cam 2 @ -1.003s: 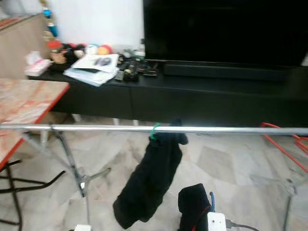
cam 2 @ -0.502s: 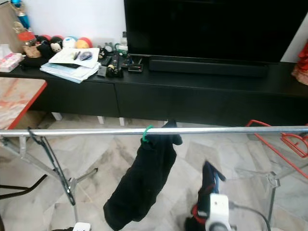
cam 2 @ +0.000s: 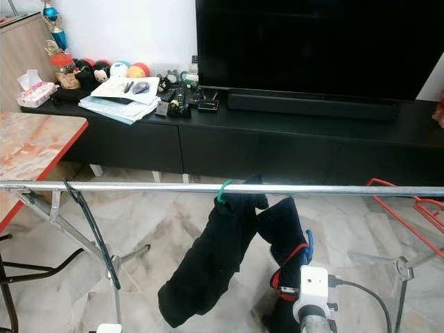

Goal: Hang hanger

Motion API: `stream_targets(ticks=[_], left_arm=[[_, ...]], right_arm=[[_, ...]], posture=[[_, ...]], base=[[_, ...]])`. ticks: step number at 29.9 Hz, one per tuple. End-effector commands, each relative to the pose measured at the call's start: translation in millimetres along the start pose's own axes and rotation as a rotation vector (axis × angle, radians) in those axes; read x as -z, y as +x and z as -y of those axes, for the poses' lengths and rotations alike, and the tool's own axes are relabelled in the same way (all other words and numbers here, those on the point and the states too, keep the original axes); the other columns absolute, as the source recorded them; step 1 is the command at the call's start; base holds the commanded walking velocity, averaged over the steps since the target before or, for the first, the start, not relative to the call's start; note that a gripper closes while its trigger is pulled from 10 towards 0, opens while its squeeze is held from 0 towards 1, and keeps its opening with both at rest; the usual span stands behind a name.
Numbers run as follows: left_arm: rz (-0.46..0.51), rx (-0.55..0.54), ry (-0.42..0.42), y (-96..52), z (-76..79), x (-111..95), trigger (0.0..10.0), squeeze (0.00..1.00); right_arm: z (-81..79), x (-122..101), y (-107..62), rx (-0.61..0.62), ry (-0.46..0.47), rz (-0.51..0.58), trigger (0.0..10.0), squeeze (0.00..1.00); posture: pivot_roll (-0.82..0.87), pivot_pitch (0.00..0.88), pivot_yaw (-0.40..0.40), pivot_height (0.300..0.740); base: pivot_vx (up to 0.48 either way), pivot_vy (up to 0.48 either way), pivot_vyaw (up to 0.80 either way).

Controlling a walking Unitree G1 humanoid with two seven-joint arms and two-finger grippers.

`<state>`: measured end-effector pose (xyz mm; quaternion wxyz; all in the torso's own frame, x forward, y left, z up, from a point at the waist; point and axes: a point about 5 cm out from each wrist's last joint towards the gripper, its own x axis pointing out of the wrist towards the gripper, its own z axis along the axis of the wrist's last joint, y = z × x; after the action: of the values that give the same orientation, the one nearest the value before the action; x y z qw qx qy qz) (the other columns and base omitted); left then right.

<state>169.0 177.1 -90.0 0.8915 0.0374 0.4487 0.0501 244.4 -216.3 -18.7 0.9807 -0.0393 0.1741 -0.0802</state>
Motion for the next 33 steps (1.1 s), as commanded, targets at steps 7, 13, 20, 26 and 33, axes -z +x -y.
stream_targets(ticks=[7, 13, 20, 26, 33], left_arm=[[0.023, 0.020, -0.018, -2.0, 1.5, 4.1, 10.0, 0.00], [0.036, 0.006, -0.028, -2.1, 1.5, 3.0, 10.0, 0.00], [0.048, 0.010, -0.033, -2.1, 1.6, 1.6, 10.0, 0.00], [0.053, 0.023, -0.022, -1.8, 1.7, 0.4, 10.0, 0.00], [0.049, 0.024, -0.020, -1.7, 1.8, 0.4, 10.0, 0.00]], right_arm=[[-2.1, -20.7, 4.5, 0.033, 0.053, 0.120, 10.0, 0.00], [-6.3, -19.9, 4.0, 0.024, 0.056, 0.117, 10.0, 0.00], [-6.6, -19.7, 3.6, 0.028, 0.060, 0.111, 10.0, 0.00], [-7.0, -20.2, 4.0, 0.032, 0.063, 0.110, 10.0, 0.00], [-6.0, -21.6, 5.0, 0.039, 0.066, 0.111, 10.0, 0.00]], posture=[[-0.03, 0.027, 0.023, 0.740], [-0.03, 0.042, 0.018, 0.740], [-0.03, 0.058, 0.016, 0.740], [-0.03, 0.063, 0.017, 0.740], [-0.02, 0.067, 0.017, 0.740]], base=[[0.000, 0.000, 0.00], [-0.207, 0.000, 0.00], [-0.153, 0.000, 0.00], [0.000, 0.000, 0.00], [0.000, 0.000, 0.00]])
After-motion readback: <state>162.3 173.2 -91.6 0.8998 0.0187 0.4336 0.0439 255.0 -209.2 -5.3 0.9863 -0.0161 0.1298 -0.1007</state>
